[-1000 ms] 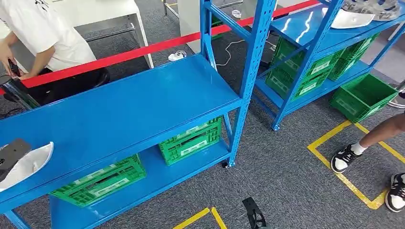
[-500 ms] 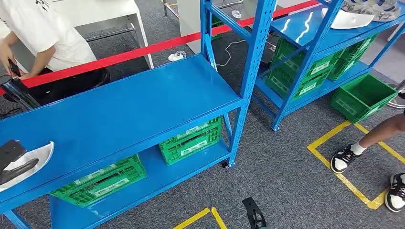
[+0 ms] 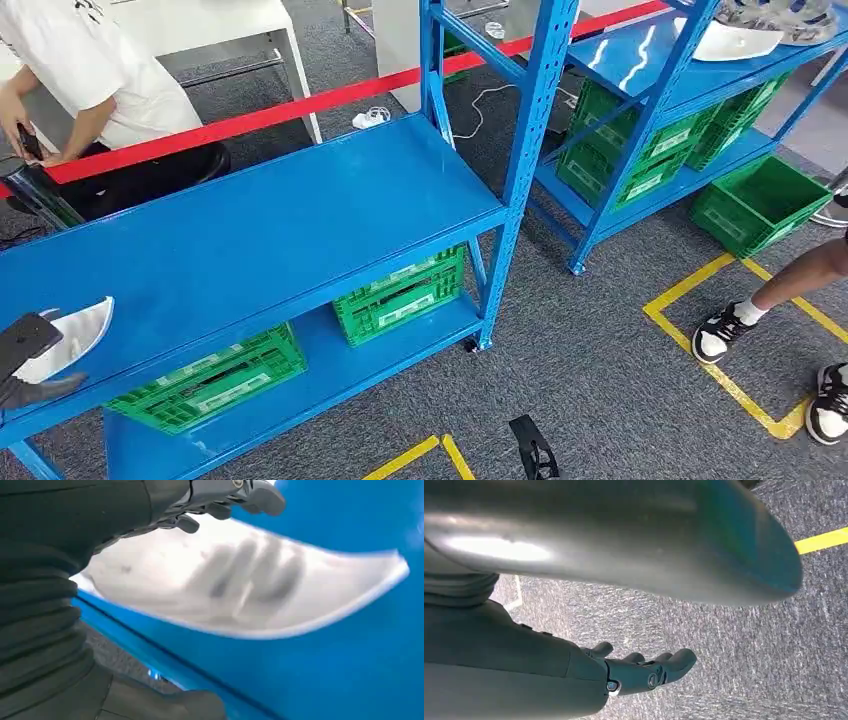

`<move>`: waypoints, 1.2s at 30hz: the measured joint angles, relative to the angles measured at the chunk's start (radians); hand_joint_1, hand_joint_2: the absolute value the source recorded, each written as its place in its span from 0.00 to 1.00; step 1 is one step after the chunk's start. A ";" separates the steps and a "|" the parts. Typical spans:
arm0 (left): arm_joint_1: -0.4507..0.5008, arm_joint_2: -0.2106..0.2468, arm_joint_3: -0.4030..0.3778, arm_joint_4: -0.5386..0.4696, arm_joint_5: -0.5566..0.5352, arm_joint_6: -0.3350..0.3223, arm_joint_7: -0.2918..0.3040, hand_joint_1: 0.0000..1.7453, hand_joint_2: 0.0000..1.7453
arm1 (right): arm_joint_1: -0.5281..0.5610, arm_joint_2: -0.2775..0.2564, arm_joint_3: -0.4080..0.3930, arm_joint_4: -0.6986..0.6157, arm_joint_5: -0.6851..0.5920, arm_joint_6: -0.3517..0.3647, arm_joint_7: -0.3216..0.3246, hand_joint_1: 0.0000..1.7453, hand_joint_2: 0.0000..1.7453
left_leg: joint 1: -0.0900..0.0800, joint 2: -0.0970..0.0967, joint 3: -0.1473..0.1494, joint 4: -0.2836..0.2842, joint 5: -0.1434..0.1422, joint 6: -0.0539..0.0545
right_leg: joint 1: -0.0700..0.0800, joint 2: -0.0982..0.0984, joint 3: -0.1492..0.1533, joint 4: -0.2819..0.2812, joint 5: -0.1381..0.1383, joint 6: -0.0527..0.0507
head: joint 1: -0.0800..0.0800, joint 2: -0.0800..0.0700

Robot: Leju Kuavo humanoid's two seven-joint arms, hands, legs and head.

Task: Take the parts from the cabinet and place them on the table.

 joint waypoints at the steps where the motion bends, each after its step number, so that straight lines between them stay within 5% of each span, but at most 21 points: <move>1: 0.002 0.003 -0.012 0.000 -0.011 -0.017 -0.003 0.00 1.00 | 0.000 0.000 -0.001 0.000 0.000 0.000 0.000 0.00 0.00 | 0.000 0.000 0.000 0.000 0.000 0.000 | 0.000 0.000 0.000 0.000 0.000 0.000 | 0.000 0.000; 7: 0.031 0.003 -0.105 -0.005 -0.110 0.037 0.039 0.00 1.00 | 0.001 0.000 -0.010 0.000 0.001 -0.006 0.005 0.00 0.00 | 0.000 0.000 0.000 0.000 0.000 0.000 | 0.000 0.000 0.000 0.000 0.000 0.000 | 0.000 0.000; 14: 0.066 -0.047 -0.281 -0.004 -0.292 0.300 0.191 0.00 1.00 | 0.000 0.000 -0.024 0.000 0.006 -0.012 0.003 0.00 0.00 | -0.002 0.000 0.001 0.000 -0.001 0.001 | -0.001 -0.002 0.002 0.000 -0.001 0.001 | 0.000 0.000; 15: 0.070 -0.052 -0.298 -0.004 -0.301 0.315 0.202 0.30 1.00 | 0.000 0.000 -0.024 0.000 0.008 -0.012 0.003 0.00 0.00 | -0.002 0.000 0.002 0.000 -0.001 0.002 | -0.001 -0.002 0.003 0.000 -0.001 0.001 | 0.000 0.000; 16: 0.072 -0.058 -0.316 -0.004 -0.310 0.330 0.214 0.92 1.00 | 0.000 0.000 -0.024 0.000 0.009 -0.013 0.003 0.00 0.00 | -0.002 0.000 0.002 0.000 -0.001 0.002 | -0.001 -0.002 0.003 -0.001 -0.001 0.001 | 0.000 0.000; 17: 0.074 -0.062 -0.330 -0.003 -0.319 0.348 0.230 1.00 1.00 | 0.000 0.000 -0.025 0.000 0.011 -0.014 0.004 0.00 0.00 | -0.002 0.000 0.003 0.000 -0.002 0.002 | -0.001 -0.002 0.004 -0.001 -0.001 0.001 | 0.000 0.000; 26: 0.101 -0.127 -0.409 0.006 -0.358 0.545 0.360 1.00 1.00 | 0.000 0.000 -0.042 0.000 0.006 -0.031 0.010 0.00 0.00 | -0.003 -0.011 0.005 0.000 -0.001 0.006 | -0.003 -0.010 0.010 -0.002 -0.005 0.007 | 0.000 0.000; 36: 0.102 -0.136 -0.410 0.013 -0.343 0.566 0.361 1.00 1.00 | -0.002 0.000 -0.050 0.000 0.015 -0.029 0.000 0.00 0.00 | -0.005 -0.018 0.006 0.000 0.003 0.009 | -0.003 -0.019 0.014 -0.002 -0.003 0.009 | 0.000 0.000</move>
